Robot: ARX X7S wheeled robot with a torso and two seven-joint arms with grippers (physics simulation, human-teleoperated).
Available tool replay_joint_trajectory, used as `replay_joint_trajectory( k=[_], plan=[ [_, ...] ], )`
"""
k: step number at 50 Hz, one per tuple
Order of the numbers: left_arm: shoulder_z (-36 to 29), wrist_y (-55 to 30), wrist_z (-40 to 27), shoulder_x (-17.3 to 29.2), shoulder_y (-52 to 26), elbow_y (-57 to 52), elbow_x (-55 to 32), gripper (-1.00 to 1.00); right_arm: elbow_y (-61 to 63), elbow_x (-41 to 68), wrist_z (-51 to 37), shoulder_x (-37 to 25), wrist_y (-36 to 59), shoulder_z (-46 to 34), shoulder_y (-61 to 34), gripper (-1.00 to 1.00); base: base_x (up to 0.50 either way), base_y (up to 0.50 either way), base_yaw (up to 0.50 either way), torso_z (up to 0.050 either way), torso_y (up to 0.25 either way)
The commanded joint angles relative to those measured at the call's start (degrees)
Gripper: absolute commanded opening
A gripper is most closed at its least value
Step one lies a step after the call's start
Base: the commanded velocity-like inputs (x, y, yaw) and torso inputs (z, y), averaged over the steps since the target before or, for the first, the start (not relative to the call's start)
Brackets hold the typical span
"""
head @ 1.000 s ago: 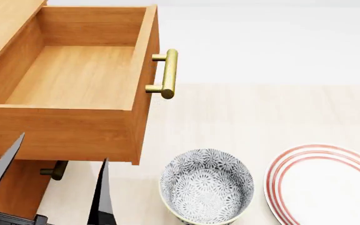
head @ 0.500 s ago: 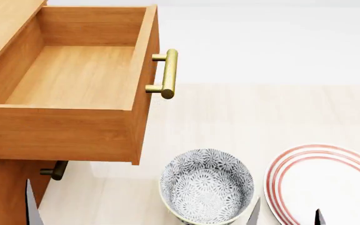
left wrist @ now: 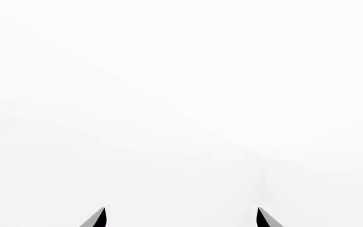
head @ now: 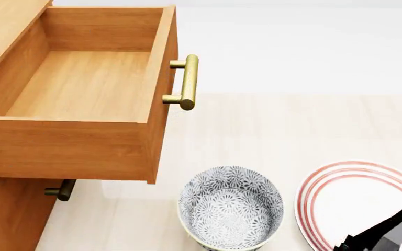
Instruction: Open the top drawer of the cabinet.
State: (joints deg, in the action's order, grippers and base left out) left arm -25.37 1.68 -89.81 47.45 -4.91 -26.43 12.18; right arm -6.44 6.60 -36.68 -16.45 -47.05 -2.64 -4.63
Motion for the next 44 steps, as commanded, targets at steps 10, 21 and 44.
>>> replay_joint_trajectory(
  k=[10,21,44],
  plan=[
    [37.2,-8.3,2.9,0.6,11.1,-14.5,1.7,1.00,15.7,-5.7,-7.8,-1.3,1.8,15.5,-4.8,1.00,0.00,0.00,0.00,0.000,0.000],
    [44.2,-14.6,7.4,1.6,12.3,-21.1,4.7,1.00,23.9,-5.4,-9.6,-2.9,5.6,19.9,-5.9,1.00,0.00,0.00,0.00,0.000,0.000],
    [48.1,-21.2,14.4,2.3,9.7,-27.0,1.7,1.00,30.3,-3.9,-9.7,-4.3,9.5,20.8,-5.6,1.00,0.00,0.00,0.00,0.000,0.000]
  ],
)
